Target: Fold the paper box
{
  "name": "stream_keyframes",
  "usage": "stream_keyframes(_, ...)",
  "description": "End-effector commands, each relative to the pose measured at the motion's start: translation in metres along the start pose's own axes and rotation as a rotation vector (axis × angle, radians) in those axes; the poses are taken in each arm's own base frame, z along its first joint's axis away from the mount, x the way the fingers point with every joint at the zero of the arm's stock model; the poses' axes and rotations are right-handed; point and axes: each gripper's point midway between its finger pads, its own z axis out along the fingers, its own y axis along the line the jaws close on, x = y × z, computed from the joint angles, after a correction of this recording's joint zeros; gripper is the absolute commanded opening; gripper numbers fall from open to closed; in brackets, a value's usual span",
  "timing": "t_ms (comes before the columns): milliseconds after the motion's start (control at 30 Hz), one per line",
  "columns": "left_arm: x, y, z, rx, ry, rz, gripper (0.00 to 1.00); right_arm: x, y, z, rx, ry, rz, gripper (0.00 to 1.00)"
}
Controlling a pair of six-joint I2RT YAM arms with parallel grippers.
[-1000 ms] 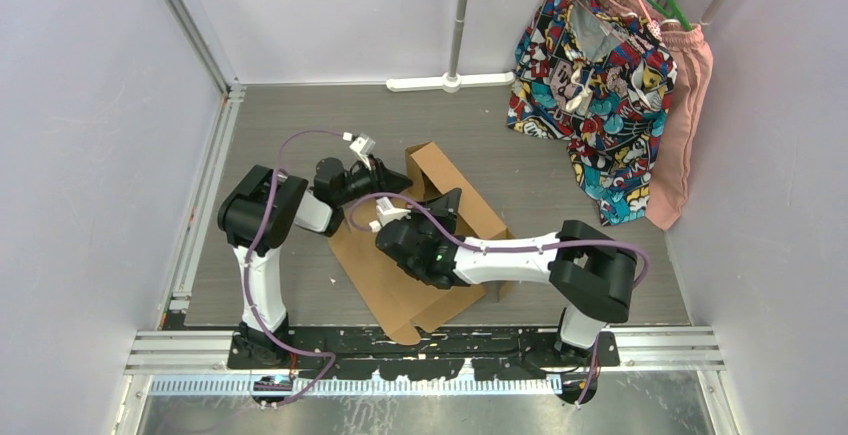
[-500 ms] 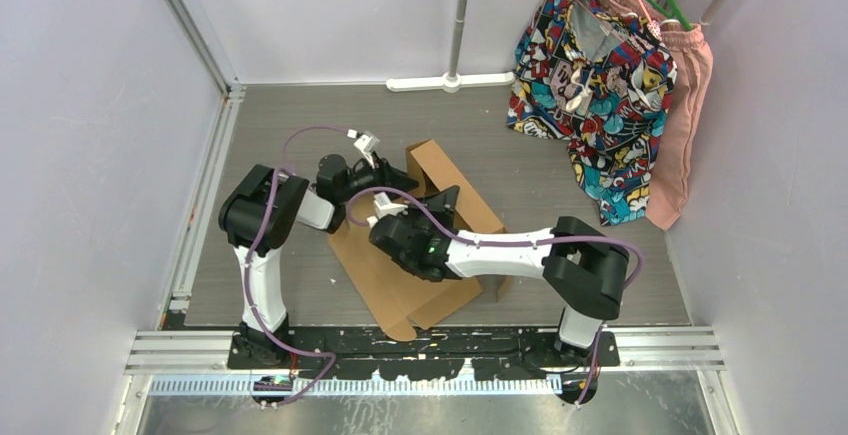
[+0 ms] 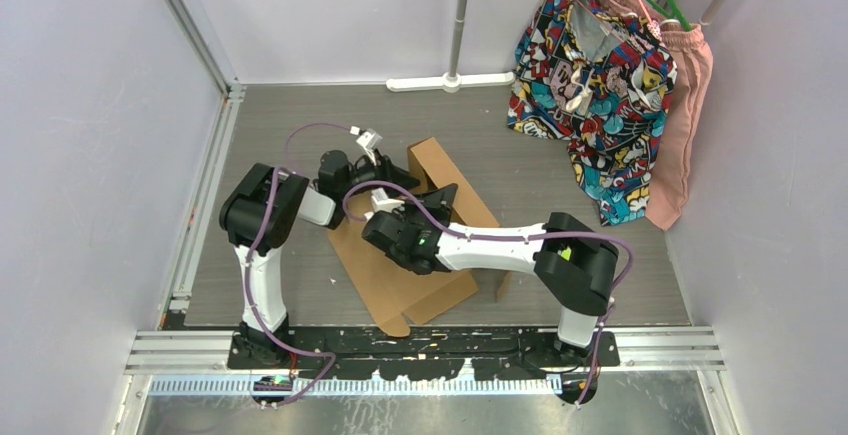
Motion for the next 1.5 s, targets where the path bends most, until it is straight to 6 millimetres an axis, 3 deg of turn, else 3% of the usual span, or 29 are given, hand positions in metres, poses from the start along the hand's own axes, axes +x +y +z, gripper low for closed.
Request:
stream_keyframes(0, -0.023, -0.013, 0.011, 0.075, -0.044, 0.078, 0.49, -0.024, 0.039, -0.002, -0.195, -0.143, 0.03, 0.02)
stream_keyframes(200, -0.024, -0.009, 0.014, 0.066, -0.035, 0.088, 0.5, -0.025, 0.04, -0.004, -0.223, -0.172, 0.039, 0.02)
stream_keyframes(467, -0.025, 0.0, 0.017, 0.02, -0.008, 0.084, 0.31, -0.027, 0.043, -0.005, -0.241, -0.195, 0.035, 0.02)
stream_keyframes(1400, -0.028, 0.017, 0.017, -0.356, -0.058, 0.18, 0.24, -0.03, 0.037, -0.006, -0.237, -0.208, 0.071, 0.02)
stream_keyframes(1467, -0.028, 0.017, 0.015, -0.363, -0.059, 0.18, 0.23, -0.029, 0.035, -0.006, -0.237, -0.206, 0.083, 0.07)
